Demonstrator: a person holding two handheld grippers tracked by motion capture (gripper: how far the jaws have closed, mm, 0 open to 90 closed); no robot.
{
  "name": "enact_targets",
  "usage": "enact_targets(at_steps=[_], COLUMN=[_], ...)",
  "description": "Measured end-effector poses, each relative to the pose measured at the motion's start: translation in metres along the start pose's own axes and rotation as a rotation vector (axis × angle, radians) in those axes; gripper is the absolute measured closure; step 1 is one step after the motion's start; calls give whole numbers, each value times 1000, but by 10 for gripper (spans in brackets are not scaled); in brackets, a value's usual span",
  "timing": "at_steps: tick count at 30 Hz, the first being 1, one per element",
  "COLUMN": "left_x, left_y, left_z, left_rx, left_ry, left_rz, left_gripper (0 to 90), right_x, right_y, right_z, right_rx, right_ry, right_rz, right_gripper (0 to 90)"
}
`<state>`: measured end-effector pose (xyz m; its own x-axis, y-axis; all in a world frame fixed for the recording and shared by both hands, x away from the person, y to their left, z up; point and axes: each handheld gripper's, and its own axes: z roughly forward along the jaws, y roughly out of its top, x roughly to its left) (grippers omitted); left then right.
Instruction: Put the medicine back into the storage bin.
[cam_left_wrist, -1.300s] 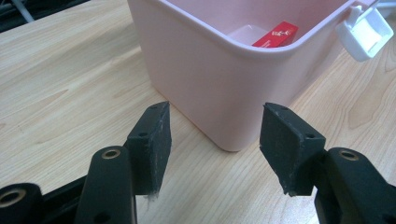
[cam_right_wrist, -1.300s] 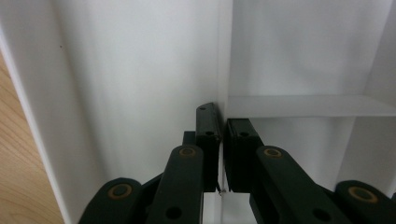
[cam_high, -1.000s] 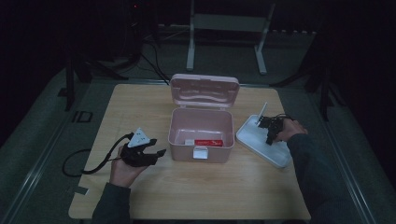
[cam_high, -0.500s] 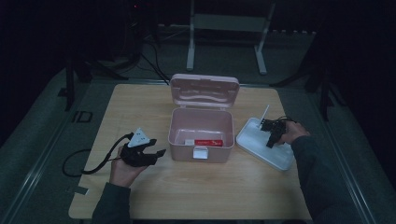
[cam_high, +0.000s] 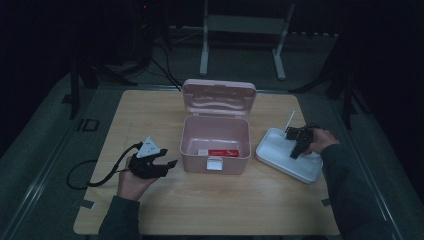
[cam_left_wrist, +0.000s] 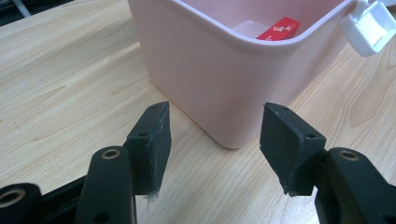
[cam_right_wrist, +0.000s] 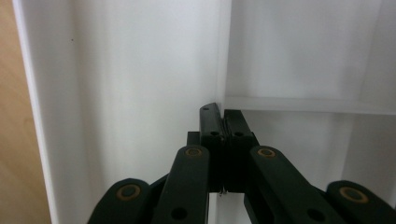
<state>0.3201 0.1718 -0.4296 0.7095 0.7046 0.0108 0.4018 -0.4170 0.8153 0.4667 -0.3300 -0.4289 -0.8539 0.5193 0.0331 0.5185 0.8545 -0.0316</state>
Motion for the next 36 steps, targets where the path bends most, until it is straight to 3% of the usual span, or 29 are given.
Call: enact_targets(at_steps=[7, 15, 23, 28, 36], left_x=[0, 1, 1, 0, 2], left_y=[0, 0, -1, -1, -1], left_z=[-1, -1, 0, 0, -3], left_rx=[-1, 1, 0, -1, -8], left_ry=[0, 0, -4, -5, 2], left_rz=[-3, -1, -3, -4, -6], left_gripper=[431, 432, 432, 432, 432], right_x=[8, 26, 34, 50, 69], right_y=[-7, -13, -13, -5, 27], right_z=[-23, -54, -86, -109, -128], right_rx=[-44, -87, -117, -136, -150], right_ry=[23, 38, 21, 31, 19], right_rz=[-38, -130, -178, -274, -360], right_gripper=[897, 897, 898, 898, 898])
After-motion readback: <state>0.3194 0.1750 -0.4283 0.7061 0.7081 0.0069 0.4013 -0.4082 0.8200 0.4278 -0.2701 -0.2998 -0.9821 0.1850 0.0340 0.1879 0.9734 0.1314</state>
